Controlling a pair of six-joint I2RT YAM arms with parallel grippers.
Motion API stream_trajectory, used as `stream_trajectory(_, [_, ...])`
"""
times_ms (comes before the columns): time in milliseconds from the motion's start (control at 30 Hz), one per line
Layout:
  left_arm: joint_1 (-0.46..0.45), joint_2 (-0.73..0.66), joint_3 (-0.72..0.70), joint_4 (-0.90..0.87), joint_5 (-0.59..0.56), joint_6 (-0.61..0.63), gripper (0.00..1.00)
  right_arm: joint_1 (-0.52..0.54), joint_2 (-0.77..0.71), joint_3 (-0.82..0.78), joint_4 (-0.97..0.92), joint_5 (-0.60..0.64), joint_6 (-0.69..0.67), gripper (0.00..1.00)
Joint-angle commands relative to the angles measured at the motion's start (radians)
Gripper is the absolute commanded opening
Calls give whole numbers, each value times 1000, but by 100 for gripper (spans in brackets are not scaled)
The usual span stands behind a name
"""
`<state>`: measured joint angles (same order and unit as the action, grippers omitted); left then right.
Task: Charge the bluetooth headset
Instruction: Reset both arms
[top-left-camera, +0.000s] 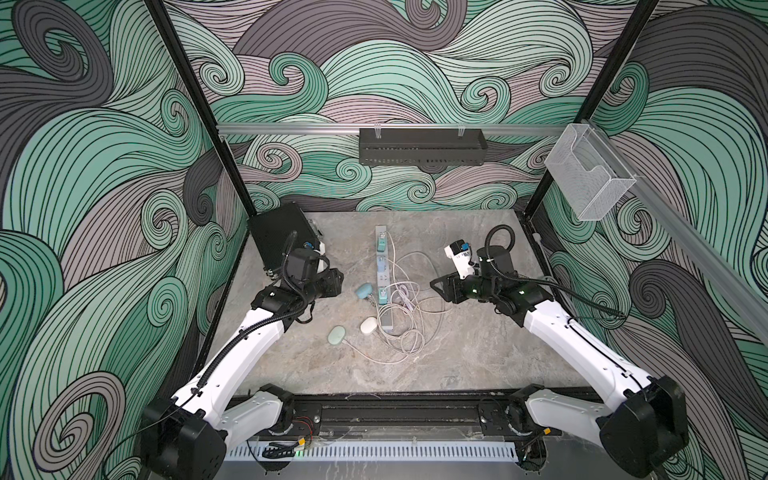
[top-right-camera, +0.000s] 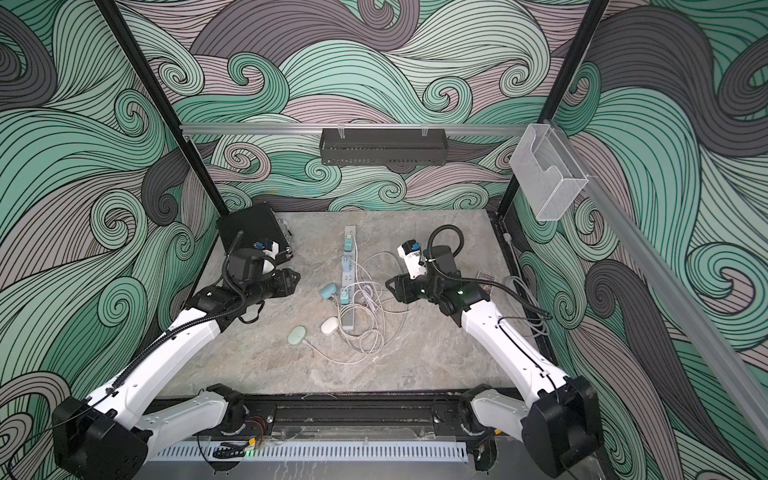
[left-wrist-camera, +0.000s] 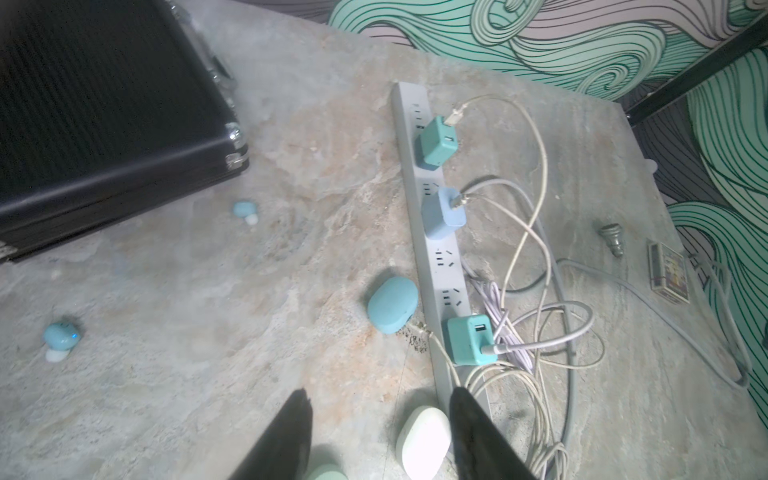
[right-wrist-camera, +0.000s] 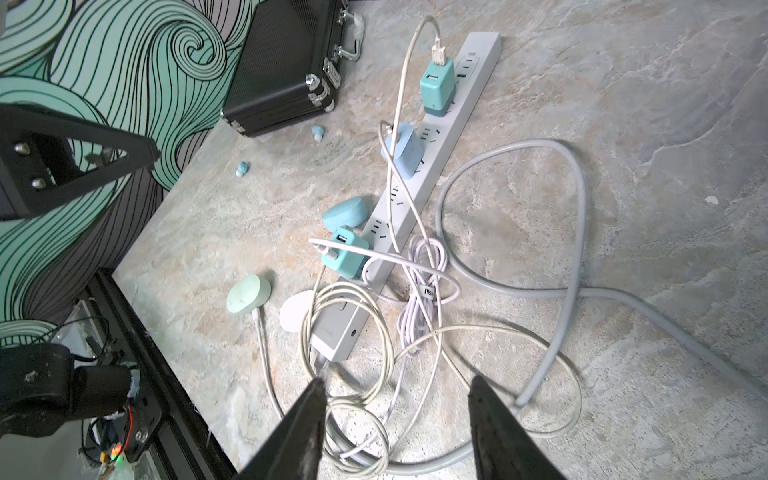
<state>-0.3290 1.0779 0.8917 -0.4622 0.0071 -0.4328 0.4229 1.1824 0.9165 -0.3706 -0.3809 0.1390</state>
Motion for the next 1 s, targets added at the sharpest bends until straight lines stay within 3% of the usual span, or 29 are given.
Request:
stream_trajectory(0, [32, -28, -10, -61, -26, -68, 53, 9, -1, 28, -49, -48, 9, 51])
stream_trajectory(200, [77, -49, -45, -82, -27, -89, 52, 56, 5, 17, -51, -39, -8, 50])
stream_trajectory(433, [106, -102, -82, -70, -36, -61, 52, 74, -12, -18, -3, 4, -12, 57])
stream_trajectory(667, [119, -210, -169, 49, -157, 26, 54, 65, -55, -61, 83, 115, -73, 67])
stream_trajectory(967, [134, -312, -307, 287, -301, 151, 57, -44, -39, -72, 195, 185, -109, 72])
